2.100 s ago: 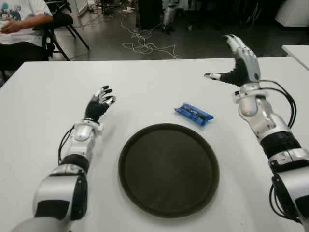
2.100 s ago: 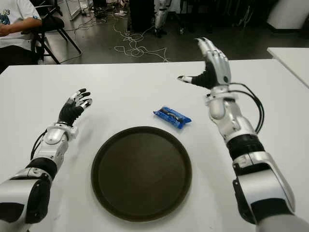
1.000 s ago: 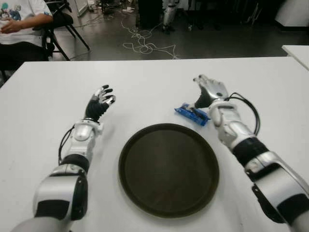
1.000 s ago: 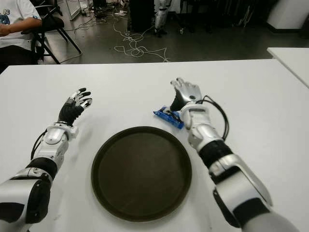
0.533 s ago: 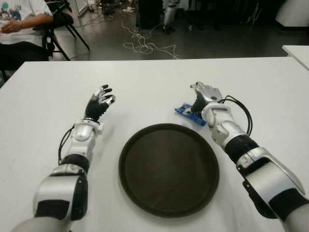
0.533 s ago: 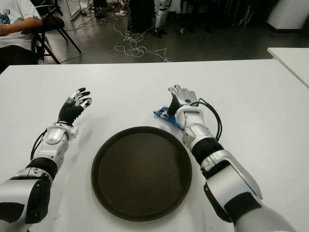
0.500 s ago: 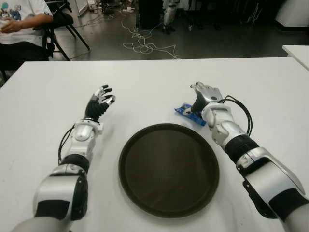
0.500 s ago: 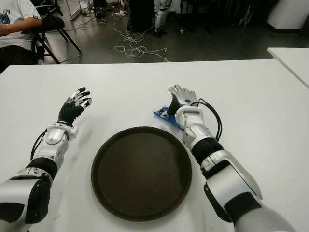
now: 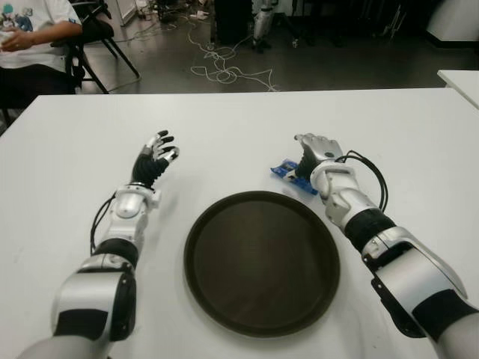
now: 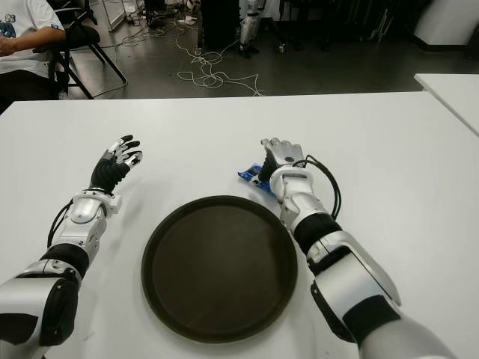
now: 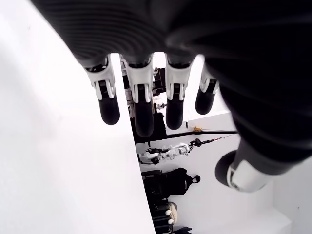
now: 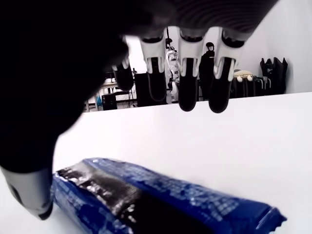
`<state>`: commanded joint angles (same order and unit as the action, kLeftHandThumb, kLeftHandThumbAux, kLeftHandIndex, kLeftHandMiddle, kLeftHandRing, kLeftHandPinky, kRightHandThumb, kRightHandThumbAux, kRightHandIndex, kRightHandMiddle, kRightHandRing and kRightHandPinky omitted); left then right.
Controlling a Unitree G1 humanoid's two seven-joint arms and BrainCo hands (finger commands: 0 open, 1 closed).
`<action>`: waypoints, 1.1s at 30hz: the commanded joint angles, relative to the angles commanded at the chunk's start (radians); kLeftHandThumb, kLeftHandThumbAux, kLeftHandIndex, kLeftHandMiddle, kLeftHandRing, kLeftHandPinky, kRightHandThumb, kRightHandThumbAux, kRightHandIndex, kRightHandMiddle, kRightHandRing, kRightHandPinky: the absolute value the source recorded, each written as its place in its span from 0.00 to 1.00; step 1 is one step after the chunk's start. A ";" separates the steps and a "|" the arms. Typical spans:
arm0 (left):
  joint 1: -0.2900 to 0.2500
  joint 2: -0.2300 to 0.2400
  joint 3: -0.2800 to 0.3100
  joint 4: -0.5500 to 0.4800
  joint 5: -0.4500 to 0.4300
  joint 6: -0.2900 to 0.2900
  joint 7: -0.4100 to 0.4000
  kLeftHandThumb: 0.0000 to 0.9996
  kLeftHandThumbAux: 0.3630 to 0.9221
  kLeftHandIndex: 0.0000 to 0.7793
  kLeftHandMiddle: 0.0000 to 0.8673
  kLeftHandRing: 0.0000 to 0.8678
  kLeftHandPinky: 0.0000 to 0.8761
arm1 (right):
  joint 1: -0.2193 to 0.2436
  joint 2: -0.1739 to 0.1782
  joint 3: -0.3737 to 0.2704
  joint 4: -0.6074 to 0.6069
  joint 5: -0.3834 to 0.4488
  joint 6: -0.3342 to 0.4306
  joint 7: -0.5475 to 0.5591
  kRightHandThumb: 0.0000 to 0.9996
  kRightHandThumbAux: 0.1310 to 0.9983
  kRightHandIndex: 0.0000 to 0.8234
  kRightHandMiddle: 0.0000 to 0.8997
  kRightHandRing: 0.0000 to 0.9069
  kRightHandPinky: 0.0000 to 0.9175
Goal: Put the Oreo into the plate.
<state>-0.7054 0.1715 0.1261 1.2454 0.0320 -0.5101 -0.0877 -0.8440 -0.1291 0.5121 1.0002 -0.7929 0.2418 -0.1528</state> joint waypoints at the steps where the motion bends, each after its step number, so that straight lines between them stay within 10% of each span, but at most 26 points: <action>1: 0.000 0.000 0.000 0.000 0.000 0.001 0.000 0.14 0.49 0.10 0.19 0.18 0.16 | 0.000 0.000 0.001 0.001 -0.001 0.000 -0.002 0.00 0.61 0.13 0.15 0.22 0.31; 33: 0.002 -0.001 -0.016 0.002 0.021 -0.022 0.028 0.13 0.46 0.10 0.19 0.18 0.16 | -0.020 -0.004 0.001 0.054 0.006 -0.022 -0.041 0.00 0.64 0.16 0.16 0.23 0.29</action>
<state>-0.7038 0.1702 0.1103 1.2469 0.0535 -0.5324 -0.0594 -0.8640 -0.1330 0.5129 1.0538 -0.7873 0.2196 -0.1934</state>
